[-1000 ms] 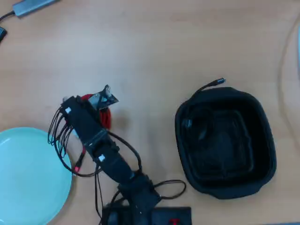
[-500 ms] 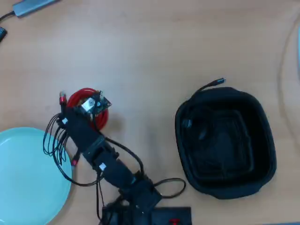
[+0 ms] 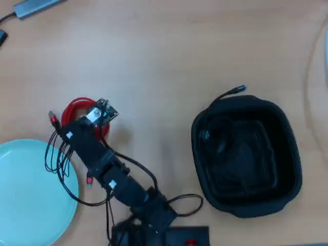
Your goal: Put a black charging cable in a black bowl and put a red charging cable in a green bowl
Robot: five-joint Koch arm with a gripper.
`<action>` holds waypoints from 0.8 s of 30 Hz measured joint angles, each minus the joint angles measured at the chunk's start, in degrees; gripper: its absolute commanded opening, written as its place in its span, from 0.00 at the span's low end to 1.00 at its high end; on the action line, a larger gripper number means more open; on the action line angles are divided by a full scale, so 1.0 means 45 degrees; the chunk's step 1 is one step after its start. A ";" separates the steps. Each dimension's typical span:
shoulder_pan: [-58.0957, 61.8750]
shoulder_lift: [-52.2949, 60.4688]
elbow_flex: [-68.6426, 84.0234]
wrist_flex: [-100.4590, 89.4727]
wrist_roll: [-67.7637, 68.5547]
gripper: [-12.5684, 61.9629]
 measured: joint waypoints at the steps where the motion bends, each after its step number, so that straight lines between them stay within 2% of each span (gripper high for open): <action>1: -0.0020 0.0312 0.0195 -0.0176 0.0000 0.08; 14: -0.0059 0.7070 0.0566 -0.0547 0.0059 0.08; 20: -0.0293 0.8164 0.0586 -0.0488 0.0078 0.08; 24: -0.1758 0.8262 0.0586 -0.0488 0.0156 0.08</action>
